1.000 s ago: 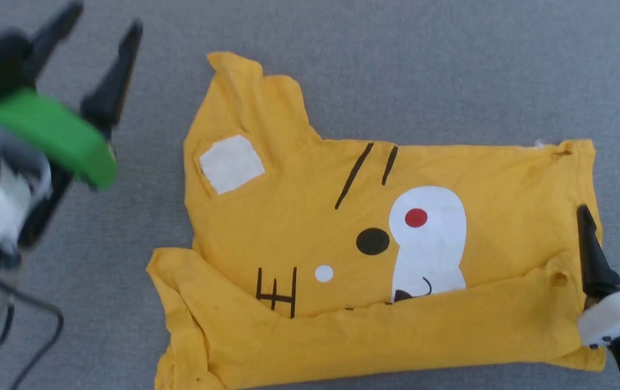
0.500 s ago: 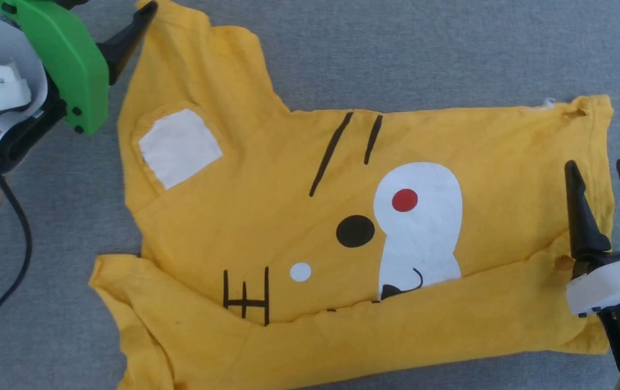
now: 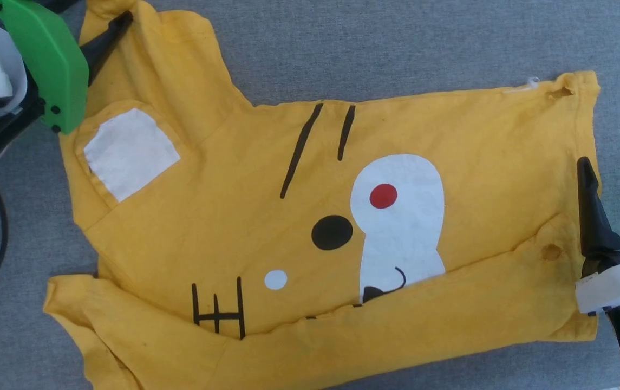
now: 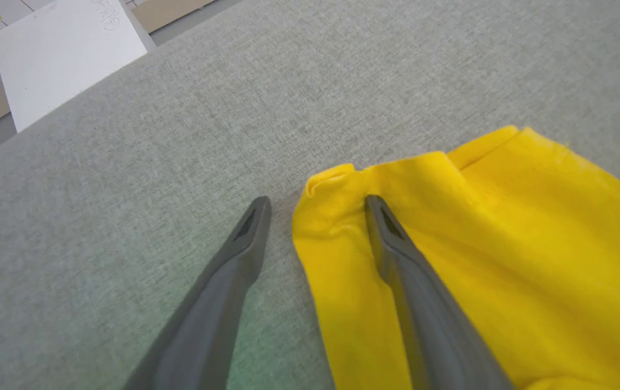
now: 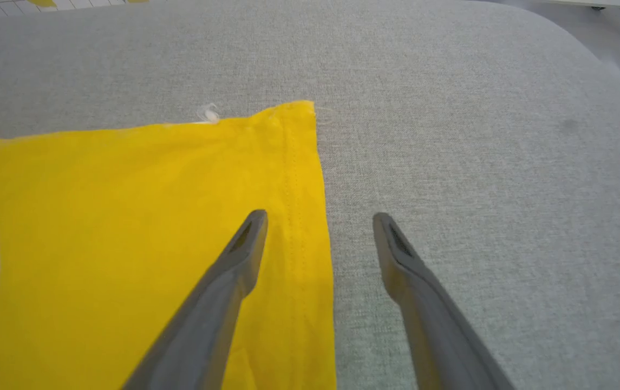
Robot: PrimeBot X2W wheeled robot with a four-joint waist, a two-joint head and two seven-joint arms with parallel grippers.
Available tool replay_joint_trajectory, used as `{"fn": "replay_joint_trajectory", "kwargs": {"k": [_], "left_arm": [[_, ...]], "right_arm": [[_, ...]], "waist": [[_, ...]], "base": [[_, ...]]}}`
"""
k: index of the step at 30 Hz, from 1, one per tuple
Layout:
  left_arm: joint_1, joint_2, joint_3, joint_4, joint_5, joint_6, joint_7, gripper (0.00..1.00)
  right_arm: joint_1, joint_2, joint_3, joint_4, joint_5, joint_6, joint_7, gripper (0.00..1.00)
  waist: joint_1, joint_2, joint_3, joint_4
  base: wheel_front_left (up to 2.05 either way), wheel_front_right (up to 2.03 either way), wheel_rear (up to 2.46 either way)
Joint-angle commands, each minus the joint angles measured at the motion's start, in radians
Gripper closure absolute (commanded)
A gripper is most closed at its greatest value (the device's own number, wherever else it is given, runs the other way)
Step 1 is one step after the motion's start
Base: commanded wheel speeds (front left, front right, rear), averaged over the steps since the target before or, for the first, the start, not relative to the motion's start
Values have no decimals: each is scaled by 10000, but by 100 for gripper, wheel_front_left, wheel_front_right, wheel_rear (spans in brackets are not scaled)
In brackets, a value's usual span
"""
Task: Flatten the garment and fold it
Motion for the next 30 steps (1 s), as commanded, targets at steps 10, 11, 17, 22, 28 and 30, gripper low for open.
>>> {"fn": "replay_joint_trajectory", "kwargs": {"k": [10,11,17,22,28,30], "left_arm": [[-36,-38,-298,701,-38,-42,-605,100],[-19,-56,-290,734,-40,-38,-675,100],[150,-196,-273,839,-144,-12,-990,100],[155,-392,-334,797,-156,26,-1136,100],[116,-543,-369,822,-212,49,-1172,100],[103,-580,-400,846,-221,47,-1165,100]], "right_arm": [[-700,-182,-2,-758,-526,-15,441,0],[-859,-320,2,-875,-569,-15,552,0],[-2360,-1134,-156,-990,-54,-15,1771,0],[-3154,-1325,-885,53,458,-15,4056,0],[-3264,-1451,-957,588,712,-15,4973,0],[-3325,-1450,-971,732,662,-15,5031,0]], "waist": [[-1,0,-284,250],[-1,0,-331,296],[-1,0,-546,583],[-1,0,-455,889],[-1,0,-295,1058],[-1,0,-257,1103]], "base": [[0,0,0],[0,0,0],[0,0,0],[0,0,0],[0,0,0],[0,0,0]]}}
